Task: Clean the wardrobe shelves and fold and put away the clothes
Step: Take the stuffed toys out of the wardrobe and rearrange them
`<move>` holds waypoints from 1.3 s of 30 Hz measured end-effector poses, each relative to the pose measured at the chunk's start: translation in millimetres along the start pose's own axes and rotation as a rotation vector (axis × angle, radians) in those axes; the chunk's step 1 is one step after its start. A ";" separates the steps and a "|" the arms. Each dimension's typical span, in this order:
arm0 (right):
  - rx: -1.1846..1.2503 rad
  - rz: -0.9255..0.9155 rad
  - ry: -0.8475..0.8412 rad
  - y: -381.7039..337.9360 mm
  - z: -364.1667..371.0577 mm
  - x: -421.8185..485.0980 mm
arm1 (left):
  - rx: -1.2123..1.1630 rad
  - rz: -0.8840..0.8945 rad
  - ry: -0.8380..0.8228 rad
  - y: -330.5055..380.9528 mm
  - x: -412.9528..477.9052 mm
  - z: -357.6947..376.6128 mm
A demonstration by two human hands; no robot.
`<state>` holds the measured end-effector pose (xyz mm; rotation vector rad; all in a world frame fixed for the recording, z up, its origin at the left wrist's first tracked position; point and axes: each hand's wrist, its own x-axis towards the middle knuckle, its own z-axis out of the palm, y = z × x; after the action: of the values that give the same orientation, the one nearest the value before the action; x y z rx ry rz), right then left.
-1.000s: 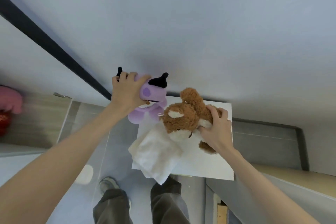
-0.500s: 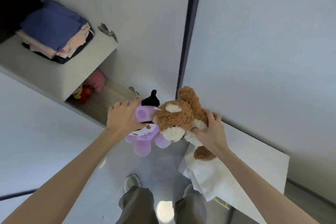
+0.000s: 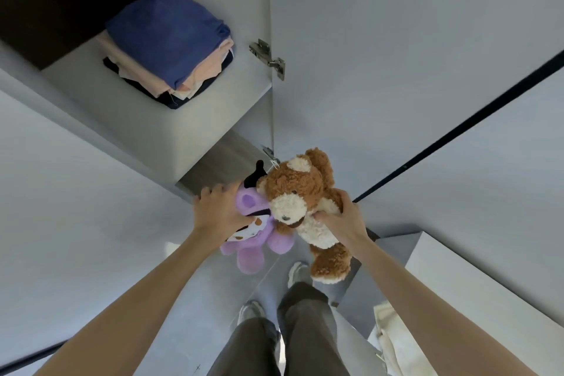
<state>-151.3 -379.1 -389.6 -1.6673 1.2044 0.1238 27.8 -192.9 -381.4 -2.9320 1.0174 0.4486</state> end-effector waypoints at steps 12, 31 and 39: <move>0.148 0.115 -0.169 3.4 89.0 197.1 | -0.094 -0.228 -0.017 -13.4 143.9 129.6; 0.155 -0.216 -0.191 14.2 352.9 496.6 | -0.236 -0.527 0.108 -163.0 387.3 325.4; 0.187 -0.352 -0.186 4.6 420.7 562.6 | -0.253 -0.612 0.119 -232.5 449.5 351.6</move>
<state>309.2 -418.3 -918.7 -1.6367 0.7471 -0.0508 412.1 -247.1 -860.0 -3.2962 0.0266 0.4002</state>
